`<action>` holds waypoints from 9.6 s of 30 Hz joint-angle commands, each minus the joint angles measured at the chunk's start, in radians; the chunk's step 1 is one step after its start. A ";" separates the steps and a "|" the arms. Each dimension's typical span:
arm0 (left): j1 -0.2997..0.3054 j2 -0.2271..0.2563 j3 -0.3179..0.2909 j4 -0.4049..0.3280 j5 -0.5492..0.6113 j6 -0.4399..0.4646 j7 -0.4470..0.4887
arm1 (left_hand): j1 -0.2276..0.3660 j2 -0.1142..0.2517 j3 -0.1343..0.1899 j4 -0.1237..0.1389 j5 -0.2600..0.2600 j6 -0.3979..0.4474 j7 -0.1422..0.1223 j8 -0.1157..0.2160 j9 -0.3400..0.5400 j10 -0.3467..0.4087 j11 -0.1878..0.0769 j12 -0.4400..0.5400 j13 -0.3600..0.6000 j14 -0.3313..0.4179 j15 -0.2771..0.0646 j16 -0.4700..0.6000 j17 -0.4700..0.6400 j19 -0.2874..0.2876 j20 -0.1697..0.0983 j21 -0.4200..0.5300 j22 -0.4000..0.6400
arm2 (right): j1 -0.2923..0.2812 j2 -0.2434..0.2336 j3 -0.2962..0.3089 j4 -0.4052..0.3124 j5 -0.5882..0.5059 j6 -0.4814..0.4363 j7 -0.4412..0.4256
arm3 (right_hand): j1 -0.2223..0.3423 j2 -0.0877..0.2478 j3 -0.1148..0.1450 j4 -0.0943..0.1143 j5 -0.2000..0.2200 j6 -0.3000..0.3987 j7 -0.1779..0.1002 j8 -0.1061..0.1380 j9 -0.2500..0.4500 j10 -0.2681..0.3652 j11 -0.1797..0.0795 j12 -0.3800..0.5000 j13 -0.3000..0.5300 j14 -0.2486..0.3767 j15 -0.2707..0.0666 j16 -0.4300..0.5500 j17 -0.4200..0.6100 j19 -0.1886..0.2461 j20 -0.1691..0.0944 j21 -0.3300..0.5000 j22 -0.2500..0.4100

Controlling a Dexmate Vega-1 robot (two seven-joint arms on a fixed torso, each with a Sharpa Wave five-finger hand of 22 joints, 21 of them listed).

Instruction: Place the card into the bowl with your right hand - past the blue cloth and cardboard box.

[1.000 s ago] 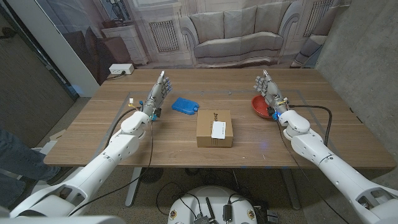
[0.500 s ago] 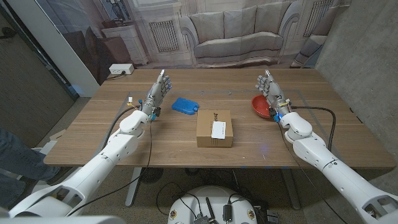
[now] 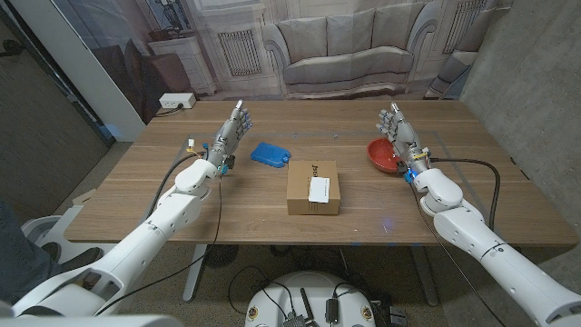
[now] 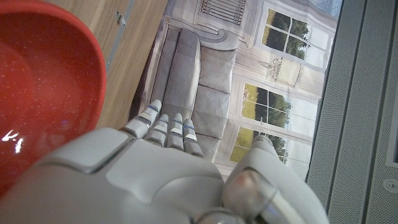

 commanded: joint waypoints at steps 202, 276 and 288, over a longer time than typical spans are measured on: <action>-0.033 0.070 0.003 0.010 -0.004 -0.001 -0.132 | 0.038 0.032 -0.019 -0.010 -0.030 0.029 0.004 0.004 0.007 0.033 -0.006 0.007 0.005 0.027 0.003 0.006 0.003 -0.017 -0.051 0.008 0.005 | -0.682 0.208 0.303 -0.521 -1.260 0.251 -0.612 | 0.185 0.049 0.063 -0.119 0.018 0.330 -0.158 0.055 0.010 0.334 -0.153 0.085 0.007 0.303 -0.153 0.030 0.006 0.271 -0.100 0.050 0.003; -0.046 0.098 -0.003 0.005 -0.002 0.027 -0.141 | 0.043 0.039 -0.027 -0.010 -0.037 0.032 0.000 0.004 0.007 0.034 -0.014 0.006 0.005 0.027 -0.003 0.006 0.003 -0.023 -0.043 0.008 0.005 | -0.762 -0.120 0.131 -0.652 -1.605 -0.309 -0.875 | 0.310 -0.010 0.089 -0.172 0.063 0.376 -0.260 0.044 0.018 0.316 -0.209 0.058 0.013 0.266 -0.188 -0.004 0.005 0.227 -0.119 0.005 0.003; -0.043 0.100 -0.007 0.000 0.000 0.026 -0.131 | 0.044 0.039 -0.029 -0.010 -0.037 0.032 0.001 0.004 0.007 0.032 -0.012 0.006 0.005 0.026 0.000 0.005 0.003 -0.025 -0.042 0.008 0.005 | -0.780 -0.174 0.120 -0.676 -1.597 -0.373 -0.840 | 0.345 -0.029 0.094 -0.170 0.077 0.367 -0.269 0.038 0.021 0.286 -0.214 0.044 0.014 0.235 -0.185 -0.008 0.007 0.199 -0.111 -0.005 0.005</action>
